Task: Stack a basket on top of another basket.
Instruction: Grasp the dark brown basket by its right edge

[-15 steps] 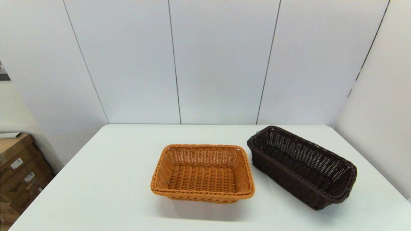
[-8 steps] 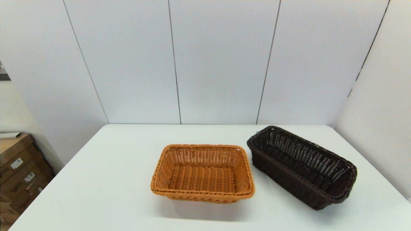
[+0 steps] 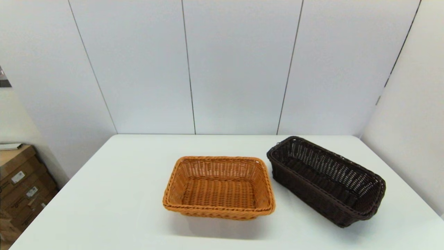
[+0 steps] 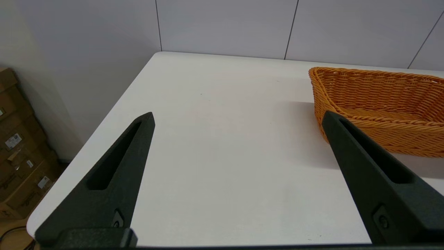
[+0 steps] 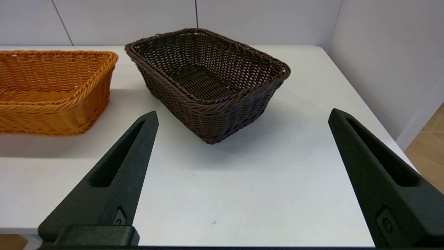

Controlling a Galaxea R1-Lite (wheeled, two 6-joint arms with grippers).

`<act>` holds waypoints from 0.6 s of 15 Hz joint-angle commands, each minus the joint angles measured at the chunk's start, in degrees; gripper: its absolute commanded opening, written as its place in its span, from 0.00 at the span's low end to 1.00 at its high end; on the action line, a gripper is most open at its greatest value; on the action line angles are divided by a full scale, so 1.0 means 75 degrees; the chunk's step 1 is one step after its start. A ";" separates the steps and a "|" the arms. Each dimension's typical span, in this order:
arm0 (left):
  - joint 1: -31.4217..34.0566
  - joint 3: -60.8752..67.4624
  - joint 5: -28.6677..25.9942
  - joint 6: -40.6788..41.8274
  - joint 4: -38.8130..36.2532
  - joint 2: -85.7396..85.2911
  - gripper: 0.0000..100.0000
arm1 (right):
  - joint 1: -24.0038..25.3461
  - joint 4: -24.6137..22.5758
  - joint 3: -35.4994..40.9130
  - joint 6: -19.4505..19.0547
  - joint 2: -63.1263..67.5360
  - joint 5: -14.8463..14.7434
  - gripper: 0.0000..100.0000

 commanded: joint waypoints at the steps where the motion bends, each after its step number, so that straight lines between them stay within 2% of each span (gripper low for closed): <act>1: 0.0000 0.0000 0.0004 -0.0011 -0.0003 -0.0002 1.00 | 0.0000 -0.0049 0.0011 0.0055 0.0010 0.0000 1.00; 6: 0.0000 0.0000 0.0004 -0.0011 -0.0003 -0.0002 1.00 | 0.0000 -0.0061 -0.0106 0.0090 0.0010 -0.0024 1.00; 8: 0.0000 0.0000 0.0004 -0.0011 -0.0003 -0.0002 1.00 | 0.0000 0.0349 -0.1220 0.0172 0.0068 -0.0071 1.00; 9: 0.0000 0.0000 0.0004 -0.0011 -0.0003 -0.0002 1.00 | 0.0000 0.0794 -0.1806 0.0172 0.0197 -0.0036 1.00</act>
